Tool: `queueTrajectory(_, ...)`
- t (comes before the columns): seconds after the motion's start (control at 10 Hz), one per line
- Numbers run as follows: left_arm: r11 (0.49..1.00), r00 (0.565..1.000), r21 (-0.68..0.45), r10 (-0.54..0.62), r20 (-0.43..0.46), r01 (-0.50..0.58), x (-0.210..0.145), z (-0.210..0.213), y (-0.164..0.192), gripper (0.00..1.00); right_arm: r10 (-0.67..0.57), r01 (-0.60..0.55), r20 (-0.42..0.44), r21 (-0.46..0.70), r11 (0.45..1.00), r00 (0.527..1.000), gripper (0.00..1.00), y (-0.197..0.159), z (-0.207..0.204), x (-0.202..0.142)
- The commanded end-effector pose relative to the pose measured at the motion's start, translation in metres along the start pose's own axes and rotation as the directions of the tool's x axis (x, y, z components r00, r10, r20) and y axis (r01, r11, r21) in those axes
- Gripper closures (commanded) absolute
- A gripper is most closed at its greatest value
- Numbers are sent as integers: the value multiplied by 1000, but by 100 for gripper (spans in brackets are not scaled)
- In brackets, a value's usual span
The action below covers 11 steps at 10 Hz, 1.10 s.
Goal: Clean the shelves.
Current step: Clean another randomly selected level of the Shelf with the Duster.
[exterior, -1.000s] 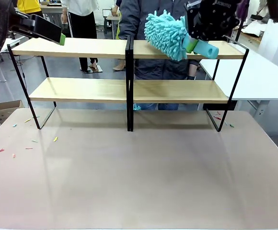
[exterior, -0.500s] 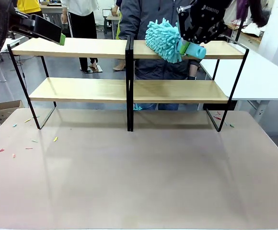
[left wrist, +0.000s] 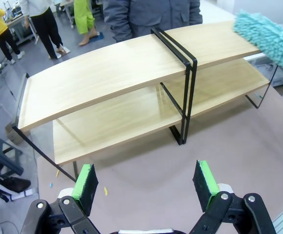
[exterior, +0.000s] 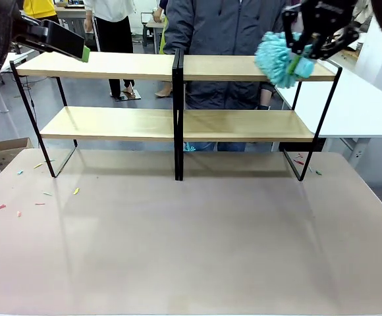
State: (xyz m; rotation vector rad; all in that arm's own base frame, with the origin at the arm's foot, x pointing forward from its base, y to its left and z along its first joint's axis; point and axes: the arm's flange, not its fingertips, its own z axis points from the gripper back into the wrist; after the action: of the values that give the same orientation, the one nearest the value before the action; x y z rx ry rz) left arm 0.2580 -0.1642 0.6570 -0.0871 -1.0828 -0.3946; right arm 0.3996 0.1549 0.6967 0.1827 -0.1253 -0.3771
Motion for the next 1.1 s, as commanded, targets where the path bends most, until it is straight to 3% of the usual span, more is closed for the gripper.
queueTrajectory(0.0, 1000, 1000, 0, -1, 2, 1, 0, 1, 1, 0, -205, 208, 46, -95, 973, 978, 87, -30, 9, -1)
queueTrajectory(0.1, 1000, 1000, 0, -1, 2, 1, 0, 1, 1, 0, -244, 258, 123, -106, 960, 962, 87, -41, 13, -1)
queueTrajectory(0.2, 1000, 1000, 0, -1, 2, 1, 0, 1, 1, 0, -183, 201, 201, -72, 977, 962, 87, -43, 17, -5)
queueTrajectory(0.3, 1000, 1000, 0, -1, 2, 1, 0, 1, 1, 0, -103, 105, 227, 3, 994, 968, 87, -40, 21, -11)
queueTrajectory(0.4, 1000, 1000, 0, -1, 2, 1, 0, 1, 1, 0, 12, -28, 181, 88, 996, 983, 87, -37, 22, -18)
queueTrajectory(0.7, 1000, 1000, 0, -1, 2, 1, 0, 1, 1, 0, 157, -166, 55, 257, 952, 986, 87, -49, 26, -24)
queueTrajectory(0.8, 1000, 1000, 0, -1, 2, 1, 0, 1, 1, 0, 191, -193, 39, 325, 926, 981, 87, -59, 32, -25)
queueTrajectory(1.0, 1000, 1000, 0, -1, 2, 1, 0, 1, 1, 0, 375, -309, -37, 497, 811, 926, 87, -96, 45, -29)
